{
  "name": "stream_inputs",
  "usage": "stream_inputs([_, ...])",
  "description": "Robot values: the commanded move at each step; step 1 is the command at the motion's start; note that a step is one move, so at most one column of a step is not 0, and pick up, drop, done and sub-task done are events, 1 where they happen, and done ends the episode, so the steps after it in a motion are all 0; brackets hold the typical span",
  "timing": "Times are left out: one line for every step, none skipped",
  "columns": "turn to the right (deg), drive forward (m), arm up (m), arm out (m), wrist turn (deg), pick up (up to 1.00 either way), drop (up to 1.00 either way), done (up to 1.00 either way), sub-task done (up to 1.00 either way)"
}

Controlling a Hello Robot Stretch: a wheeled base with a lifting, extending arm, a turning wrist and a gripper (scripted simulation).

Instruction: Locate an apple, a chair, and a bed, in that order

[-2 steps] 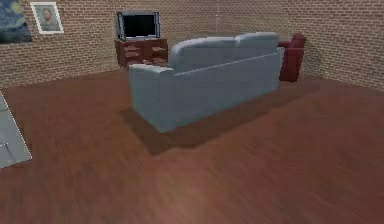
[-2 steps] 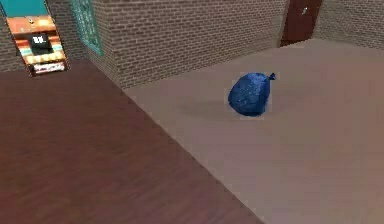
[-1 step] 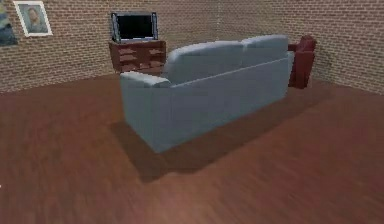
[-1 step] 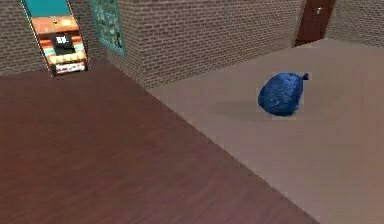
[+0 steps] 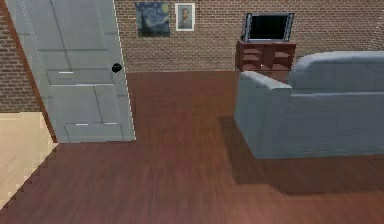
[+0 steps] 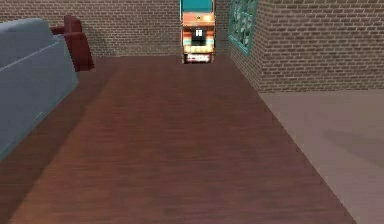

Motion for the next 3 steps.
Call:
stream_inputs([0.0, 0.65, 0.00, 0.00, 0.0, 0.00, 0.00, 0.00, 0.00])
stream_inputs([-45.0, 0.00, 0.00, 0.00, 0.0, 0.00, 0.00, 0.00, 0.00])
stream_inputs([0.0, 0.50, 0.00, 0.00, 0.0, 0.00, 0.00, 0.00, 0.00])
